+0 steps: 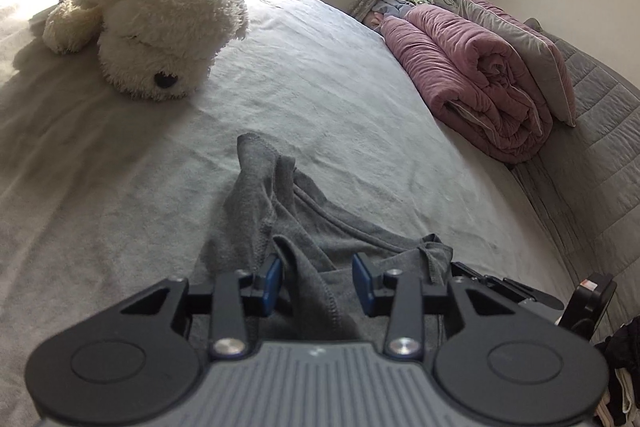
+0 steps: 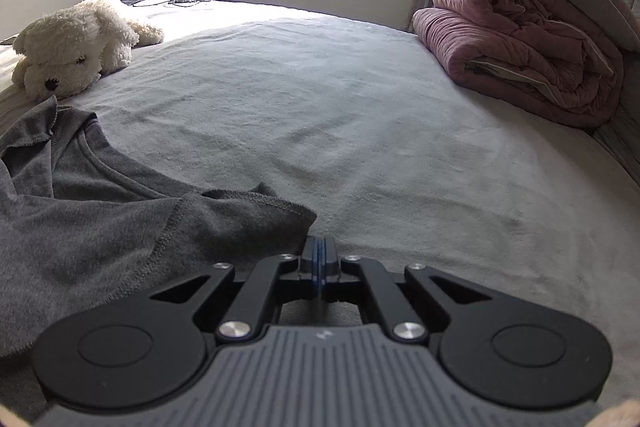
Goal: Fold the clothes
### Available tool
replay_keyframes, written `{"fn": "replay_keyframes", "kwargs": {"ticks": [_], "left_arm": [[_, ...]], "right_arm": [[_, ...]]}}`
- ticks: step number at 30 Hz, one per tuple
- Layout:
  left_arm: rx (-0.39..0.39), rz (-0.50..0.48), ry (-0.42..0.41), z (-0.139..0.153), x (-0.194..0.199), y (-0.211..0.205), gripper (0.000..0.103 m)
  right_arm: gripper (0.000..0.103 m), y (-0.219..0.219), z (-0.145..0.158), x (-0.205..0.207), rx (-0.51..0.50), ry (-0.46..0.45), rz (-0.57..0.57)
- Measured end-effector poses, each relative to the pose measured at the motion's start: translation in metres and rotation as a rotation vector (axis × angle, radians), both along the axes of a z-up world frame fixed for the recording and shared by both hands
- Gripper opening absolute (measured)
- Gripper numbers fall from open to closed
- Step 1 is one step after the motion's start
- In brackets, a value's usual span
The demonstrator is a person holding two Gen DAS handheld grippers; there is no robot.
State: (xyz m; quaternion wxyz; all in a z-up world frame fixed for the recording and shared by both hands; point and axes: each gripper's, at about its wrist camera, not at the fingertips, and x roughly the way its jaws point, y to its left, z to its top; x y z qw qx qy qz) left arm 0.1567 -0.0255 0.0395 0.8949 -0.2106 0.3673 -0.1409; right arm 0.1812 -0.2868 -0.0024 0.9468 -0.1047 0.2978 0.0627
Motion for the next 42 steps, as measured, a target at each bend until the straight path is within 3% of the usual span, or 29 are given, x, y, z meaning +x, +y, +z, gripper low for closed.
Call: {"fn": "replay_keyframes", "kwargs": {"ticks": [5, 9, 11, 14, 17, 19, 23, 31, 33, 35, 38, 42], "left_arm": [[0.092, -0.043, 0.017, -0.01, 0.003, -0.015, 0.039], [0.146, -0.086, 0.016, -0.018, 0.0, -0.026, 0.031], [0.162, -0.094, 0.012, -0.017, -0.002, -0.028, 0.019], [0.17, -0.091, 0.009, -0.012, -0.006, -0.028, 0.013], [0.166, -0.088, -0.055, 0.006, -0.016, -0.028, 0.011], [0.178, -0.086, -0.069, 0.007, -0.017, -0.029, 0.011], [0.224, -0.076, 0.011, -0.02, -0.001, -0.029, 0.011], [0.193, -0.084, -0.008, -0.011, -0.001, -0.023, 0.016], [0.189, -0.094, -0.013, -0.005, -0.004, -0.019, 0.019], [0.213, -0.1, -0.039, 0.002, -0.013, -0.016, 0.032], [0.266, -0.078, -0.042, 0.011, -0.03, -0.007, 0.041], [0.269, -0.056, 0.025, 0.022, -0.037, 0.006, 0.041]], "right_arm": [[0.004, -0.006, 0.025, -0.009, 0.068, -0.027, 0.021], [0.007, 0.007, 0.027, -0.016, 0.108, 0.021, 0.154], [0.007, 0.021, 0.014, -0.016, 0.034, 0.034, 0.177], [0.006, 0.038, 0.0, -0.018, -0.074, 0.034, 0.207], [0.006, 0.044, -0.005, -0.02, -0.137, 0.009, 0.218], [0.007, 0.045, -0.007, -0.021, -0.155, -0.001, 0.224], [0.01, 0.046, -0.009, -0.022, -0.169, -0.015, 0.229], [0.01, 0.048, -0.017, -0.029, -0.207, -0.068, 0.229], [0.01, 0.044, -0.017, -0.029, -0.176, -0.071, 0.224], [0.01, 0.041, -0.015, -0.029, -0.153, -0.069, 0.211], [0.011, 0.05, -0.017, -0.035, -0.211, -0.09, 0.196], [0.018, 0.041, 0.008, -0.047, -0.164, -0.009, 0.145]]}}
